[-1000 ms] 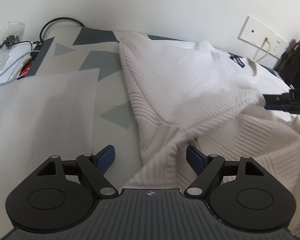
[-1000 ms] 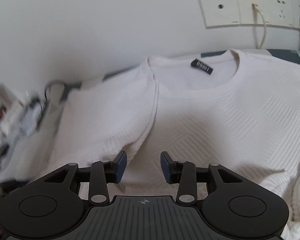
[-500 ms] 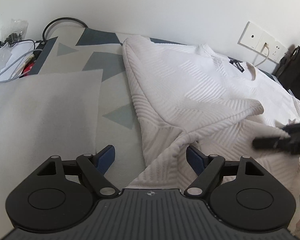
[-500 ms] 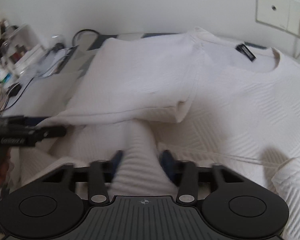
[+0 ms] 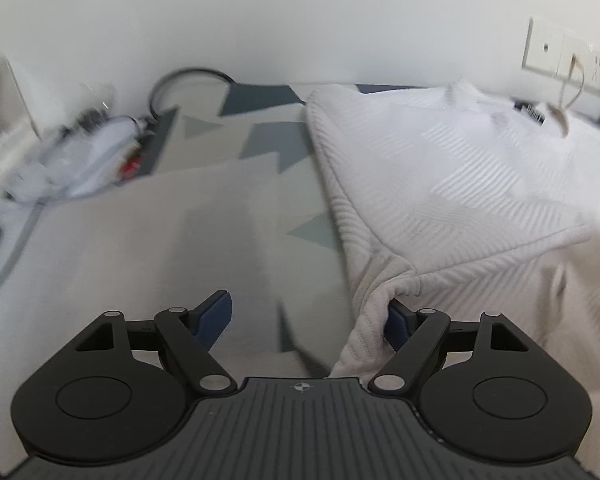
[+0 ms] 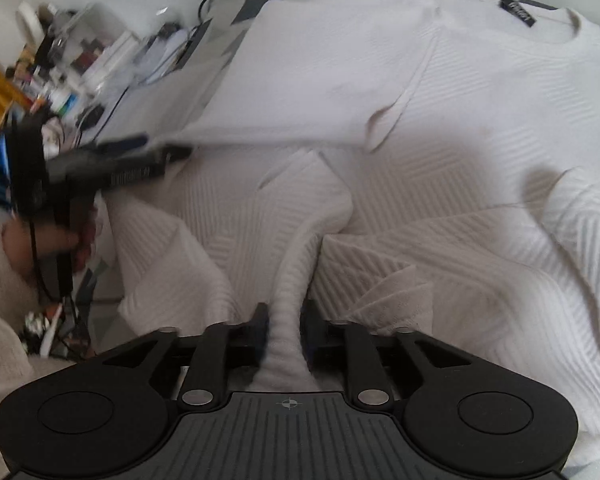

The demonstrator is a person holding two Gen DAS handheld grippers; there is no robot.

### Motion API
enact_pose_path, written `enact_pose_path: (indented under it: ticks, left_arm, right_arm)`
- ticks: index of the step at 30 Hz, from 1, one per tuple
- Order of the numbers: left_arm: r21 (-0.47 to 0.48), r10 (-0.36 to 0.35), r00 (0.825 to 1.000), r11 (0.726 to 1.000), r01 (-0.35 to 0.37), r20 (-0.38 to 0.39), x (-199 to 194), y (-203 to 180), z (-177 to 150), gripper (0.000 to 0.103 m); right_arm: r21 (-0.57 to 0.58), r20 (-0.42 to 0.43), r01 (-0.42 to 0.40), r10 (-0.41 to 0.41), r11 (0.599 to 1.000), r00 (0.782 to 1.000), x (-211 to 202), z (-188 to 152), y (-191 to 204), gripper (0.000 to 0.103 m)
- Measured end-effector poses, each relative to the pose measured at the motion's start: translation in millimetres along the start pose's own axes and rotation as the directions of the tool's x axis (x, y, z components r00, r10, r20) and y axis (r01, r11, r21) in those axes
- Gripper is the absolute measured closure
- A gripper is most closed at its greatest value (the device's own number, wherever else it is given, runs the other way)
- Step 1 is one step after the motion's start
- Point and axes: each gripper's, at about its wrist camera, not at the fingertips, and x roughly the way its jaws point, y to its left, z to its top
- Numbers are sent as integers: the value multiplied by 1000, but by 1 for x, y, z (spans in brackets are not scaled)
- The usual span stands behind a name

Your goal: Fold clothes

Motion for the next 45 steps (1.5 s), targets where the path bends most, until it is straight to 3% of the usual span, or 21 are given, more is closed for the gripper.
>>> enact_pose_path:
  ticks: [4,8,12,17,18,19,20,23,27,31,35,40,43,45]
  left_arm:
    - [47,7,1000,999,-8,10,-4,-5,-6,22]
    - [43,-76,997,996,76,4,-14,-4,-5,22]
    - [89,-85,995,993,80,56,-28,-8,-7,22]
    - [88,-73,995,994,68,61,-26,-10,-4,22]
    - [71,-84,994,994,80,65,-28,-8,-3,22]
    - [68,-90,993,994,86,70,-29,-7,-3,22]
    - [67,-95,993,994,91,74,-30,-6,-3,22]
    - [80,-72,996,994,68,48,-24,-5,-3,22]
    - [11,-49,999,999,49,-22,-11,6,-10,22]
    - [2,-77,997,997,77,-31,-15,9,-16,22]
    - [-29,-204,979,979,204,-27,-26,14,-14,22]
    - [-143,-355,932,921,362,68,-47,36,7,22]
    - [-193,-358,927,907,373,112,-34,51,41,23]
    - [-225,-347,927,901,371,138,-15,60,69,30]
  right_arm:
    - [-6,82,18,-18,1000,996,-19,21,-1,54]
    - [13,146,32,-33,999,989,-32,47,-12,53]
    - [82,199,55,-70,995,978,-16,72,-33,53]
    - [212,214,57,-104,975,971,29,83,-49,60]
    - [222,216,65,-114,973,970,36,83,-48,70]
    - [213,218,84,-131,973,967,42,82,-45,87]
    - [190,221,112,-154,975,963,45,81,-41,95]
    - [113,228,180,-202,977,952,52,76,-29,96]
    - [69,223,192,-203,979,954,51,65,-27,97]
    - [92,228,191,-207,977,951,48,69,-28,97]
    - [85,240,214,-228,973,944,48,70,-27,97]
    - [89,251,235,-250,968,935,48,69,-26,97]
    - [83,253,247,-260,965,932,50,70,-24,97]
    - [80,257,260,-272,962,927,51,72,-23,97]
